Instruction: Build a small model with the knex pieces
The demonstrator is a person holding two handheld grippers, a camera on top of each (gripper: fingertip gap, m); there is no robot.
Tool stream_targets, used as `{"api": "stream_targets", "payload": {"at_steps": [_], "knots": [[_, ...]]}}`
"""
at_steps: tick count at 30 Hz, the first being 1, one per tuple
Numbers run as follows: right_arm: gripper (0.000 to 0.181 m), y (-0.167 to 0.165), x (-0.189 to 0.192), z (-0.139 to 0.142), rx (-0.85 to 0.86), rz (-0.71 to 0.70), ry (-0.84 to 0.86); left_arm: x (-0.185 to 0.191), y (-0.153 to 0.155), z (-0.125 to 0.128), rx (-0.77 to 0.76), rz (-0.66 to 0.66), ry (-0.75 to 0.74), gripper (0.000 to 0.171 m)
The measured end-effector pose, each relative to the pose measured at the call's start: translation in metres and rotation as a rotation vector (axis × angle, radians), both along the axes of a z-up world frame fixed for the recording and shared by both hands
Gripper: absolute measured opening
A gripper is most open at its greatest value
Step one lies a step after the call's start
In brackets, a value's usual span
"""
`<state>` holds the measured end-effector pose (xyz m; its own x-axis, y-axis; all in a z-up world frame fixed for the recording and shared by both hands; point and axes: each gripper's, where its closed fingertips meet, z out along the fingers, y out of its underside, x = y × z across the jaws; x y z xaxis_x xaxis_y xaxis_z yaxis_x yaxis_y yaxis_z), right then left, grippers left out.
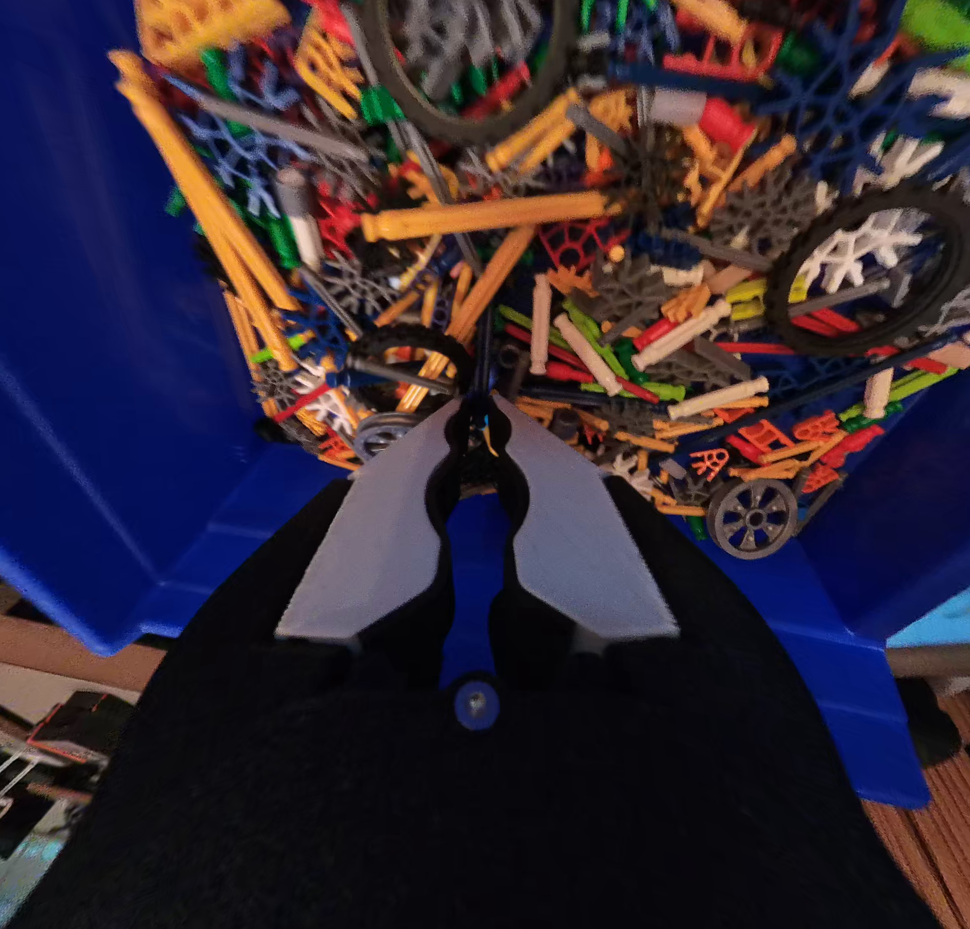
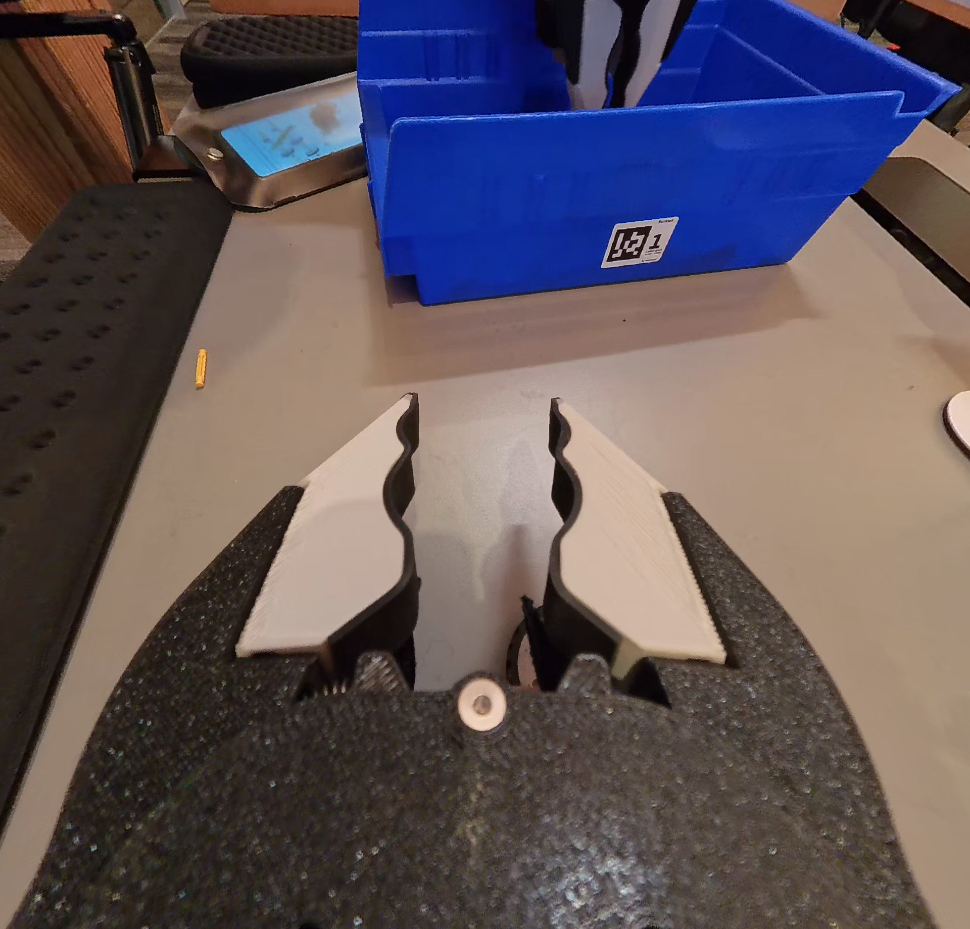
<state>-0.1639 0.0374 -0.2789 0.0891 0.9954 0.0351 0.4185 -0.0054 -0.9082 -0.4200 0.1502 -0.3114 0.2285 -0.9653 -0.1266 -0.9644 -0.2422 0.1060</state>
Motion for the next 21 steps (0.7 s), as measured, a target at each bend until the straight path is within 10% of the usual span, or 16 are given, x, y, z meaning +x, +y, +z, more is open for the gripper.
{"api": "stream_targets", "payload": {"at_steps": [7, 21], "knots": [[0.05, 0.001, 0.0, 0.0, -0.007, -0.002, 0.004, 0.013, 0.027, 0.027, 0.12, 0.041, -0.121, 0.019], [0.05, 0.001, 0.001, 0.0, -0.013, -0.002, 0.005, -0.024, -0.015, 0.008, -0.074, 0.054, 0.032, 0.029]]}}
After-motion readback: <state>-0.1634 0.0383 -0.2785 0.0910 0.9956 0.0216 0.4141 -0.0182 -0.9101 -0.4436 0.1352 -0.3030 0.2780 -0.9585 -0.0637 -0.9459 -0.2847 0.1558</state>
